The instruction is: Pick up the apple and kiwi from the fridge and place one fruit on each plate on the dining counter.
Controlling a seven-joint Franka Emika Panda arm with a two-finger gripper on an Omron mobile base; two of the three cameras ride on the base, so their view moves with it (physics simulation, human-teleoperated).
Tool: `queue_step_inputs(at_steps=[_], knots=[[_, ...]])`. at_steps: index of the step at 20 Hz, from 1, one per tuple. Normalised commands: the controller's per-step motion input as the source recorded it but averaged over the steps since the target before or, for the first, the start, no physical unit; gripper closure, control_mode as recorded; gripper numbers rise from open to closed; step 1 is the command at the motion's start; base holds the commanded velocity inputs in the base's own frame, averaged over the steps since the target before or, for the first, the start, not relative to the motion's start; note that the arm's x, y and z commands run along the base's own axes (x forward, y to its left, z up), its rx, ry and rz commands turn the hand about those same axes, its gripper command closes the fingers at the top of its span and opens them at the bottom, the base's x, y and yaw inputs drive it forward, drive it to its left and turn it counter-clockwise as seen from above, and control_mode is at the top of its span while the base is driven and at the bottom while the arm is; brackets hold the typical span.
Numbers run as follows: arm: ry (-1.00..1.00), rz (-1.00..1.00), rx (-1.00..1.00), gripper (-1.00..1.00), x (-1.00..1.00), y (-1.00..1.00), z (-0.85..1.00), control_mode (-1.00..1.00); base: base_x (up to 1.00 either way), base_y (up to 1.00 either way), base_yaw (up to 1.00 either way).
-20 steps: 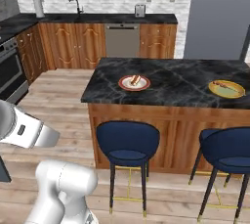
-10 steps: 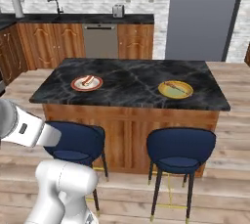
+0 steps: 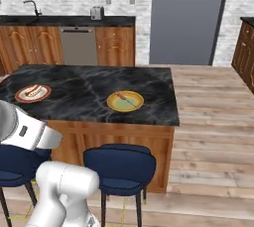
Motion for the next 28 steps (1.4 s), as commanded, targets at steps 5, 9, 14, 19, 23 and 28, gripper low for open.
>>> queue_step_inputs(at_steps=[5, 9, 14, 19, 23, 28], knots=[[0.0, 0.0, 0.0, 1.0, 0.0, 0.0, 0.0, 1.0, 0.96, -0.8, 0.03], [0.0, 0.0, 0.0, 1.0, 0.0, 0.0, 0.0, 1.0, 1.0, -0.38, 0.06], [0.1, 0.1, 0.18, 1.0, 0.8, -0.14, 0.0, -1.0, 0.2, -0.03, 0.02], [0.18, 0.08, 0.11, 1.0, 1.0, -0.06, -0.19, -1.0, 0.0, 0.0, 0.0], [0.19, 0.0, -0.01, 1.0, 0.98, 0.05, -0.23, -1.0, 0.0, 0.0, 0.0], [0.15, 0.0, -0.1, 1.0, 0.92, 0.08, -0.25, -1.0, 0.0, 0.0, 0.0]])
